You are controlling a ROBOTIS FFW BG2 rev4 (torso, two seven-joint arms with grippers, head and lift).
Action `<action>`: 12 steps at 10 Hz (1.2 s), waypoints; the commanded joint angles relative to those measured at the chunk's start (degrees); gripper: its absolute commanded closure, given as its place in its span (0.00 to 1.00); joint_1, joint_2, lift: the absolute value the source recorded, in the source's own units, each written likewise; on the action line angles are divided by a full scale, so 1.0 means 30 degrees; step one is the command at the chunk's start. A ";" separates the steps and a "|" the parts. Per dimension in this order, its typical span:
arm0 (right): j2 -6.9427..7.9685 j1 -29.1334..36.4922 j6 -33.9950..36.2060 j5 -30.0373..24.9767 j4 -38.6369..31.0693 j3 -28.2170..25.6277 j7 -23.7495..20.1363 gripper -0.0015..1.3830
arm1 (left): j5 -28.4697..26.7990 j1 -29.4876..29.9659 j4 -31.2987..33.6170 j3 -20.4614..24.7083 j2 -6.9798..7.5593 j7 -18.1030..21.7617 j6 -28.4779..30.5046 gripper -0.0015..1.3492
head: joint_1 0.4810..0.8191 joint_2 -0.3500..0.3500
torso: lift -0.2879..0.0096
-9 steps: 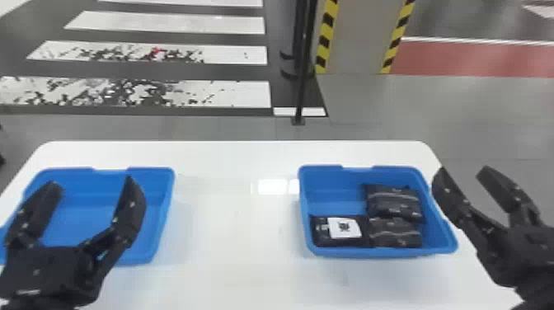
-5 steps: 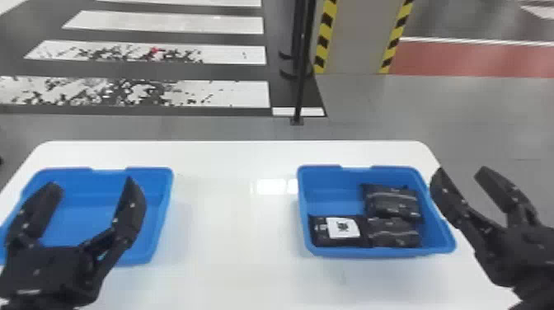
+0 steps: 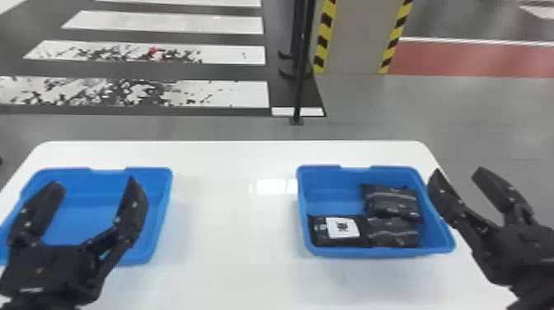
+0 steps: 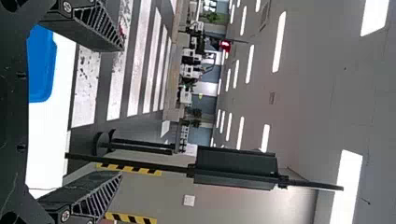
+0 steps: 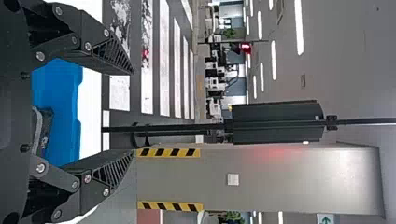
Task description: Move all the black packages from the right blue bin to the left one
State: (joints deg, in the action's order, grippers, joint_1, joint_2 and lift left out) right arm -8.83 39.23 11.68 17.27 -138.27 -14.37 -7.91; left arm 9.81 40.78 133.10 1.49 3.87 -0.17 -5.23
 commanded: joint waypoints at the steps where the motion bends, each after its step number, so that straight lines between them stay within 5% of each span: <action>1: -0.0339 -0.1219 0.0605 -0.0157 0.0738 0.0447 0.0000 0.34 | -0.0147 -0.0001 0.0000 -0.0002 0.0029 -0.0001 -0.0039 0.07 | 0.63 0.39 | 0.52; 7: -0.1365 -0.6750 1.1761 -0.0081 0.2473 0.2504 -0.0996 0.34 | -0.0452 -0.0001 0.0000 -0.0117 0.0117 0.0028 -0.0086 0.07 | 0.63 0.49 | 0.52; 12: -0.1628 -0.9844 1.3636 -0.0309 0.6926 0.4180 -0.2227 0.34 | -0.0528 -0.0048 0.0000 -0.0117 0.0117 0.0087 0.0055 0.07 | 0.63 0.54 | 0.52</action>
State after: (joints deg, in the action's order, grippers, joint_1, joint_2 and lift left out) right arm -13.68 10.22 51.46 16.73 -118.27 -2.30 -14.54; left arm 8.25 40.64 133.10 1.11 4.22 0.08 -5.08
